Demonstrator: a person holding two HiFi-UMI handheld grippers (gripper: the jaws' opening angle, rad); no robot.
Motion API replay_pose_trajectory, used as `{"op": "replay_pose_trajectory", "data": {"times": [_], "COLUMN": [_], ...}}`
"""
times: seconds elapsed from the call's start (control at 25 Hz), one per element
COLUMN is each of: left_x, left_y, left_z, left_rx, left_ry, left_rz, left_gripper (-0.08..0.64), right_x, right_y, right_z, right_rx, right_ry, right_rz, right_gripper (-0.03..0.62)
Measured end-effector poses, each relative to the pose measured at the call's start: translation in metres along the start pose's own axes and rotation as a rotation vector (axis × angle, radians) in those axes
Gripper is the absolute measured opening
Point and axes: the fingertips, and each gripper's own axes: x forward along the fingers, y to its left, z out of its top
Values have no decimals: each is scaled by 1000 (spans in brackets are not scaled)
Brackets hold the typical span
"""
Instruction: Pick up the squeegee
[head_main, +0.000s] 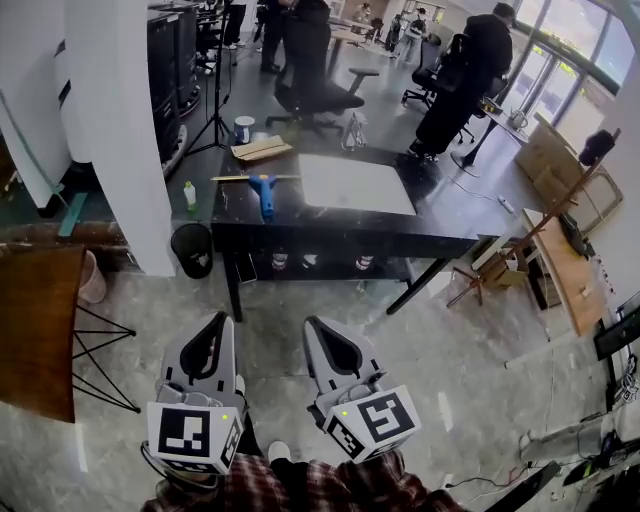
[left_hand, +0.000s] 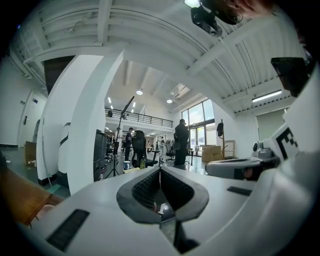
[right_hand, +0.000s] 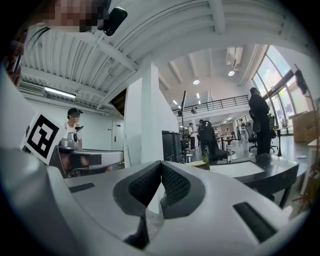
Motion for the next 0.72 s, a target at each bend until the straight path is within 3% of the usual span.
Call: {"op": "replay_pose_trajectory", "data": {"times": [0.36, 0.72], "left_x": [138, 222], "left_y": [111, 174], "left_z": [18, 14], "left_rx": [40, 18], "left_ry": [8, 61], "left_rz": [-73, -141], "left_gripper": [11, 12], "right_x": [171, 266], "right_y": [-52, -90], "right_z": [27, 23], "right_rx": [12, 34], "right_ry": [-51, 13], "right_rz": [-83, -169], "right_gripper": [11, 11]}}
